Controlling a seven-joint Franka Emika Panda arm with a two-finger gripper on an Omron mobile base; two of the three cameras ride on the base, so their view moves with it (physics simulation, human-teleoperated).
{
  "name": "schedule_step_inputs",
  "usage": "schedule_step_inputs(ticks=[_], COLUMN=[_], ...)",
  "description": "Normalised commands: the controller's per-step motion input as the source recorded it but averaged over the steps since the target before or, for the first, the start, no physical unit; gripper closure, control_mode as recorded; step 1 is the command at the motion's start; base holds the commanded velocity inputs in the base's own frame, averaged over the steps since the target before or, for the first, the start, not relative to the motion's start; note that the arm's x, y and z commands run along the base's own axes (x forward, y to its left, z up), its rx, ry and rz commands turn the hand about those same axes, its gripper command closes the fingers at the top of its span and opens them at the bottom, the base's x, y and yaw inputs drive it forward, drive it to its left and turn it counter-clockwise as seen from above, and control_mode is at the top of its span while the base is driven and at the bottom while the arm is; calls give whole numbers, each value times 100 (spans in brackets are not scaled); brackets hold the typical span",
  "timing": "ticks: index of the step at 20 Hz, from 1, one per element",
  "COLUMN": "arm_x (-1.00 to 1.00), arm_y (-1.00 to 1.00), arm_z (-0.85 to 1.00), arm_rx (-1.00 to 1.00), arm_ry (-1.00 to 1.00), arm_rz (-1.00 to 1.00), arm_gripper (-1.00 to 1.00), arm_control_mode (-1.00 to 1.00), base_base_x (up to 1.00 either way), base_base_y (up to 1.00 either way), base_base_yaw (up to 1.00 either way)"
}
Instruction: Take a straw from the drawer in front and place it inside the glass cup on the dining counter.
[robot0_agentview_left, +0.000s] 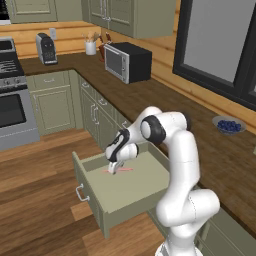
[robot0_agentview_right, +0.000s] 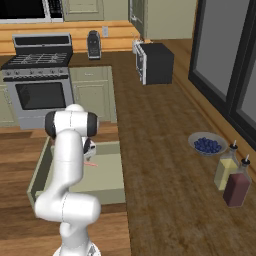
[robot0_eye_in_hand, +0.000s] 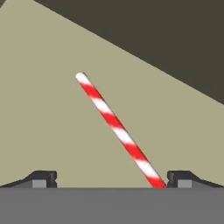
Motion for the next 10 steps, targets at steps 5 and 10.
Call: schedule_step_inputs(ticks=[5,10], arm_x=[40,30], arm_y=[14,7], arm_z=[-7,-33], arm_rx=[-2,-5], arm_ry=[0,6], arm_rz=[6,2], arm_gripper=[-100,-100], arm_control_mode=[-100,-100], base_base_x=[0,0], base_base_y=[0,0], base_base_yaw=[0,0])
